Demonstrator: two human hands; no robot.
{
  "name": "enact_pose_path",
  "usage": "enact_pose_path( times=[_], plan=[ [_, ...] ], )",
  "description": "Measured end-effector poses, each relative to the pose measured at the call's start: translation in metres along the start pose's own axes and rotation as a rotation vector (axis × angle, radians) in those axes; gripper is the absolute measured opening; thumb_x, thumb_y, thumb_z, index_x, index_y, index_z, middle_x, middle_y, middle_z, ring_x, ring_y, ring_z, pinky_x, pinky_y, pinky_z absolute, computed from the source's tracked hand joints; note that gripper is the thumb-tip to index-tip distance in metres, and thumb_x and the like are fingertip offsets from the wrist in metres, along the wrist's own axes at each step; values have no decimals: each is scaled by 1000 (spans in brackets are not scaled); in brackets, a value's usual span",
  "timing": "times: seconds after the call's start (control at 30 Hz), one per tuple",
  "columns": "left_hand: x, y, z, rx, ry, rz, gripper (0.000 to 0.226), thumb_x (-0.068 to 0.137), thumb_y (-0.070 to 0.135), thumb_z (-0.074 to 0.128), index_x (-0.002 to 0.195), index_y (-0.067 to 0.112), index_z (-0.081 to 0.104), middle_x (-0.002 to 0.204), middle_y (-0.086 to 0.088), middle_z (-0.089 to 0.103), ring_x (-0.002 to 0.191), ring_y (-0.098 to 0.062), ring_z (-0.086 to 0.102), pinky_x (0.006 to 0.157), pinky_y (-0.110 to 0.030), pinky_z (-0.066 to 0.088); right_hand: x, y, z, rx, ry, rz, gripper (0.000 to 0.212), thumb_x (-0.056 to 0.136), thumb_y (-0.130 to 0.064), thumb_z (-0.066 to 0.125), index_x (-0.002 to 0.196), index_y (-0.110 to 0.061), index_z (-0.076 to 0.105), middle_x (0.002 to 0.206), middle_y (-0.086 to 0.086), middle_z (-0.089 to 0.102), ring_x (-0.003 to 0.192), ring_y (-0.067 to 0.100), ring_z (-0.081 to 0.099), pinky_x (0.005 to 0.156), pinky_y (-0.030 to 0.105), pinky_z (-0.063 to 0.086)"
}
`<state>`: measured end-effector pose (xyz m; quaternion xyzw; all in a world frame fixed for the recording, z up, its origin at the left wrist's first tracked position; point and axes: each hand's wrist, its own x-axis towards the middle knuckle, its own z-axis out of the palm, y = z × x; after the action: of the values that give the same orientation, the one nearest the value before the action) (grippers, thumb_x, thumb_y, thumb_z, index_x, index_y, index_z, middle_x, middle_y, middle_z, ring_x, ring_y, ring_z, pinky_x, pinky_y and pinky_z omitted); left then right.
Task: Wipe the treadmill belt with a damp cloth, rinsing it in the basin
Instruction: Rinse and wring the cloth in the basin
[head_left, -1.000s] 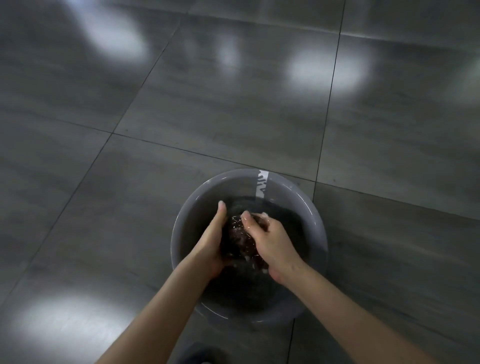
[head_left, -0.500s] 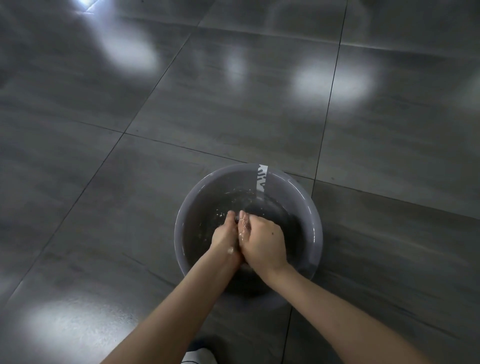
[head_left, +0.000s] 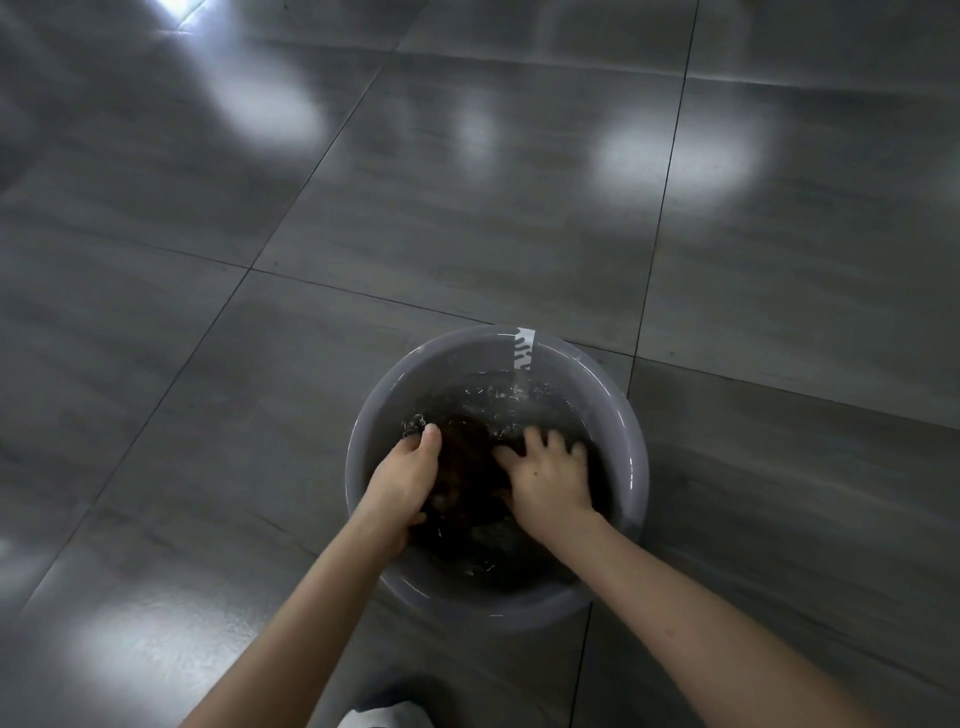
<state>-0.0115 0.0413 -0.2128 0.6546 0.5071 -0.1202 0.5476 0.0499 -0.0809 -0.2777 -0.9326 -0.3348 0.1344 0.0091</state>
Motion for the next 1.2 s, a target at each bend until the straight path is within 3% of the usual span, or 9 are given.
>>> enact_pose_path(
  times=[0.13, 0.23, 0.3, 0.37, 0.43, 0.63, 0.8, 1.03, 1.2],
  plan=[
    [10, -16, -4, 430, 75, 185, 49, 92, 37, 50, 139, 28, 43, 134, -10, 48, 116, -26, 50, 104, -37, 40, 11, 12, -12, 498, -148, 83, 47, 85, -3, 54, 128, -22, 52, 125, 8, 52, 115, 31, 49, 90, 34, 44],
    [11, -16, -9, 685, 24, 408, 84, 73, 34, 74, 145, 36, 31, 141, -8, 35, 130, -29, 37, 111, -33, 29, 6, 21, -53, 1135, -78, 36, 38, 84, 10, 54, 107, -18, 62, 105, -4, 64, 94, 16, 61, 58, 14, 48],
    [13, -9, -14, 512, -150, 481, 90, 61, 38, 82, 141, 30, 41, 136, -3, 46, 127, -22, 43, 110, -36, 33, 0, 25, -79, 1449, -114, -38, 43, 80, 21, 49, 96, -16, 62, 95, -4, 67, 85, 7, 63, 63, 14, 50],
    [6, 0, -16, 167, -288, 477, 55, 70, 21, 81, 120, 20, 58, 113, 0, 65, 112, -20, 59, 99, -36, 46, -4, 29, -102, 1613, -127, -78, 47, 76, 27, 45, 89, -14, 64, 89, -2, 68, 85, 7, 64, 76, 21, 53],
    [-2, 9, -18, -50, -288, 450, 27, 82, 0, 67, 103, 16, 60, 98, -4, 68, 99, -21, 64, 89, -35, 52, -5, 37, -111, 1659, -130, -56, 48, 72, 27, 44, 86, -14, 65, 88, 1, 68, 90, 14, 62, 82, 31, 53],
    [-13, 25, -16, -459, -204, 414, 40, 79, -26, 41, 90, 11, 54, 90, -9, 62, 87, -22, 61, 74, -32, 54, -1, 39, -91, 1635, -119, 335, 14, 92, -10, 51, 95, -15, 64, 102, 5, 62, 100, 23, 58, 85, 40, 48],
    [-22, 33, -13, -550, -260, 404, 60, 74, -26, 32, 108, 15, 59, 98, -11, 61, 88, -25, 58, 66, -33, 50, 7, 18, -82, 1879, -329, 630, 43, 94, -56, 39, 109, -22, 60, 90, 0, 62, 81, 18, 59, 66, 35, 48],
    [-30, 33, -5, -681, -262, 289, 32, 91, 13, 40, 109, 7, 66, 107, -15, 67, 102, -28, 61, 86, -39, 49, 5, 0, -74, 2159, -362, 731, 66, 94, -63, 25, 115, -13, 62, 105, 17, 68, 96, 36, 64, 80, 48, 50],
    [-26, 32, 17, -427, -142, 303, 44, 87, 62, 43, 113, 33, 64, 111, 7, 66, 105, -12, 60, 99, -35, 44, -13, -19, -73, 1846, -111, 421, 43, 99, -51, 28, 95, -30, 65, 99, 1, 70, 97, 17, 65, 82, 33, 52]
  ],
)
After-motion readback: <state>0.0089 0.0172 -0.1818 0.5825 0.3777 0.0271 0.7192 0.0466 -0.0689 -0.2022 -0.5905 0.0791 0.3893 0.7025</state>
